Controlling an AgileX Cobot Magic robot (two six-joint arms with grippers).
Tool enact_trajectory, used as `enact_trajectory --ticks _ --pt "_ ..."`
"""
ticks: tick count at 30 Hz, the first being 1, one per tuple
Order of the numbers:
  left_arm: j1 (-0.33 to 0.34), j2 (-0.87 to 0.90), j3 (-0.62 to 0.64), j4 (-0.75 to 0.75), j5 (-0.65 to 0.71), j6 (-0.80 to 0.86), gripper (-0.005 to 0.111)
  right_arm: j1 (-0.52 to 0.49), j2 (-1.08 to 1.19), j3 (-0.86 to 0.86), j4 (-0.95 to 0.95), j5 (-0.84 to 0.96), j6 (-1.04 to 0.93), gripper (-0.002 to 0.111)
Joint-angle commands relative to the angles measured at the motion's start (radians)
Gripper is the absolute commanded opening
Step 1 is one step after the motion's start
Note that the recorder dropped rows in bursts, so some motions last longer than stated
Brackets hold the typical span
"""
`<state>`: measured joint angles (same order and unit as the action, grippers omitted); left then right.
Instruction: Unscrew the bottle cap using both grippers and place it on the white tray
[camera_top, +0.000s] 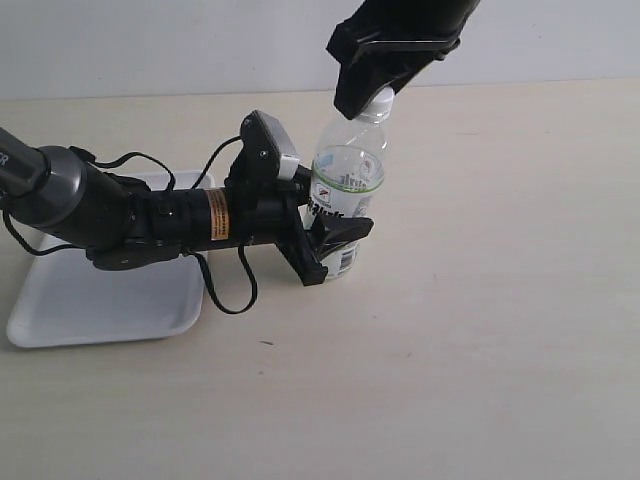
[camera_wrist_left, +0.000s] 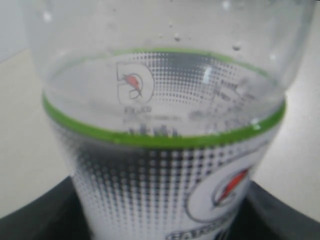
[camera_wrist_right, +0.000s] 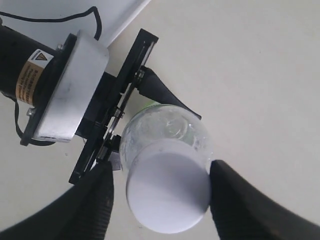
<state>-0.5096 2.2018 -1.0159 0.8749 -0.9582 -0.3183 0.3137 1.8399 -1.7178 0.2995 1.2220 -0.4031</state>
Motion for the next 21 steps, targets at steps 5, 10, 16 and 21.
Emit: enact_trajectory --ticks 5,10,16,21 --pt "0.001 -0.003 0.004 0.011 0.028 0.004 0.000 0.001 -0.002 0.006 -0.033 -0.001 0.013 0.048" --pt "0.001 -0.003 0.004 0.011 0.028 0.004 0.000 0.001 -0.002 0.006 -0.055 -0.001 -0.041 0.003" --pt "0.001 -0.003 0.004 0.011 0.028 0.004 0.000 0.001 -0.002 0.006 -0.055 -0.001 -0.233 0.000" --pt "0.001 -0.003 0.004 0.008 0.028 0.004 0.000 0.001 -0.002 0.006 -0.033 -0.001 -0.447 0.000"
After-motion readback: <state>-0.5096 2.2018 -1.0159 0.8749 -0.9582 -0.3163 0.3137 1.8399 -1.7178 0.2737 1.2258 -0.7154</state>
